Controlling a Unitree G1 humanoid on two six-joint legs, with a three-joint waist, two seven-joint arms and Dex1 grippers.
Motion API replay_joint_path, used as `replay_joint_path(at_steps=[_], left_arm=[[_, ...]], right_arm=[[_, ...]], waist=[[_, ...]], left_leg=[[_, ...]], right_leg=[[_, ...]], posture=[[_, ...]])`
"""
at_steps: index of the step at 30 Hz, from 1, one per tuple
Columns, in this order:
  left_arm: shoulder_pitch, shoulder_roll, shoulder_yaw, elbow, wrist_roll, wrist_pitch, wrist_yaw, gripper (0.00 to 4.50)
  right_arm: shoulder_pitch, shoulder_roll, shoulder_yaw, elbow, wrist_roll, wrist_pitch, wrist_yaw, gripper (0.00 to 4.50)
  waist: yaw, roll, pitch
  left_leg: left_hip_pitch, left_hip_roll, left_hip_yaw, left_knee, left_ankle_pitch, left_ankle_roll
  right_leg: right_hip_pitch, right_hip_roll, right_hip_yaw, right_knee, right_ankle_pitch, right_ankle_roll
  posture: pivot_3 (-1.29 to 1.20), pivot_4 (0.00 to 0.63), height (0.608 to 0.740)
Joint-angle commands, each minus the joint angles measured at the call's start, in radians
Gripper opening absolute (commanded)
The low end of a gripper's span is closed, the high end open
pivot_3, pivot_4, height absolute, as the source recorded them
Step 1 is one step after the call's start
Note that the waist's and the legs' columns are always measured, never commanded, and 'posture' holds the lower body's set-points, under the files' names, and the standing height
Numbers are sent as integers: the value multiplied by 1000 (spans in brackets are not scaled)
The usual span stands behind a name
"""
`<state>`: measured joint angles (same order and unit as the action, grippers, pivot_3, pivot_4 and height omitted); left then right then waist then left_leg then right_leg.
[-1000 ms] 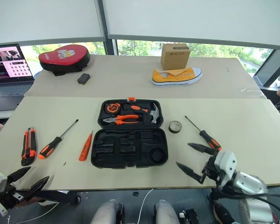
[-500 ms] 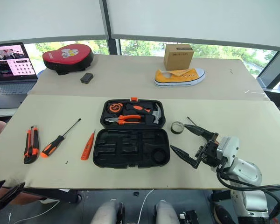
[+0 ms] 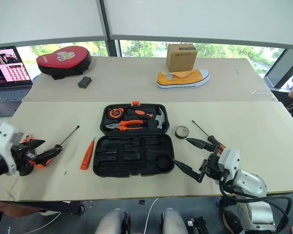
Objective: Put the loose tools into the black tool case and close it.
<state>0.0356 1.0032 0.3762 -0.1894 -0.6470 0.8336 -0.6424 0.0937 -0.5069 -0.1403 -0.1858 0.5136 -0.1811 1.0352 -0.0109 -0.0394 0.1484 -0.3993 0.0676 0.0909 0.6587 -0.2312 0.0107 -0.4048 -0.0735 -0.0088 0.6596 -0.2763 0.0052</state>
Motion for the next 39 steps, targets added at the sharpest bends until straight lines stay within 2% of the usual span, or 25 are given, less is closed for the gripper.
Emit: replay_joint_path(at_steps=[1,6,8,9,11,14,16,18,24,27,30,35,39], left_arm=[[-48,36,-80,33,71,50,7,3806],[-55,49,-88,25,91,91,-20,1956],[-55,44,-100,34,107,70,-38,1430],[-57,38,-106,39,118,43,-49,956],[-69,25,-109,46,129,-4,-76,512],[-95,6,-94,49,133,-115,-140,446],[-160,-20,-69,23,93,-280,-275,439],[-245,-30,-101,-15,64,-345,-371,439],[-508,-107,-419,-39,180,-365,-481,439],[-609,-158,-568,5,286,-358,-494,439],[-685,-197,-714,132,466,-424,-479,439],[-754,-264,-787,222,570,-445,-474,439],[-754,-287,-808,214,600,-471,-513,439]], right_arm=[[5,-3,-25,-43,11,-9,-19,4500],[26,-7,-33,-69,8,-2,-47,4500],[31,-6,-28,-78,4,0,-58,4500],[33,-6,-26,-80,2,1,-62,4500],[32,-6,-22,-81,0,1,-67,4500],[30,-11,-23,-77,-1,1,-67,4500],[32,-31,-57,-64,-5,-3,-71,4500],[42,-53,-100,-52,-6,-9,-78,4500],[51,-88,-137,-23,-13,-18,-57,4500],[45,-86,-137,-27,-13,-13,-59,4500],[54,-78,-136,-51,-13,-8,-72,4500],[100,-60,-143,-102,-13,-7,-107,4500],[137,-51,-145,-125,-16,-13,-121,4500]], waist=[[-4,0,0],[0,0,0],[0,0,0],[0,0,0],[1,0,0],[6,0,0],[11,0,0],[23,-2,1],[29,1,0],[21,1,0],[13,1,0],[17,1,0],[23,1,0]], left_leg=[[0,0,0,0,0,0],[0,0,0,0,0,0],[0,0,0,0,0,0],[0,0,0,0,0,0],[0,0,0,0,0,0],[0,0,0,0,0,0],[0,0,1,0,0,0],[-3,-1,1,2,1,-1],[-2,-4,6,2,1,-1],[-3,-3,6,2,1,-1],[-3,-2,5,2,1,-1],[-5,-1,3,2,1,-1],[-6,-2,3,4,1,-1]], right_leg=[[0,0,0,0,0,0],[0,-1,0,0,0,0],[0,-2,0,0,0,0],[0,-2,0,0,0,0],[0,-3,1,0,0,0],[0,-3,0,0,0,0],[0,-3,0,0,0,0],[-1,-3,-2,0,0,0],[2,-2,-1,-2,1,1],[1,0,0,-2,1,2],[0,4,2,-1,1,2],[0,7,4,-2,1,2],[0,12,17,-3,0,3]], posture=[[0,150,740],[0,150,740],[0,150,740],[0,150,740],[0,150,740],[0,150,740],[0,150,740],[0,150,740],[0,150,740],[0,150,740],[0,150,740],[0,150,740],[0,150,740]])
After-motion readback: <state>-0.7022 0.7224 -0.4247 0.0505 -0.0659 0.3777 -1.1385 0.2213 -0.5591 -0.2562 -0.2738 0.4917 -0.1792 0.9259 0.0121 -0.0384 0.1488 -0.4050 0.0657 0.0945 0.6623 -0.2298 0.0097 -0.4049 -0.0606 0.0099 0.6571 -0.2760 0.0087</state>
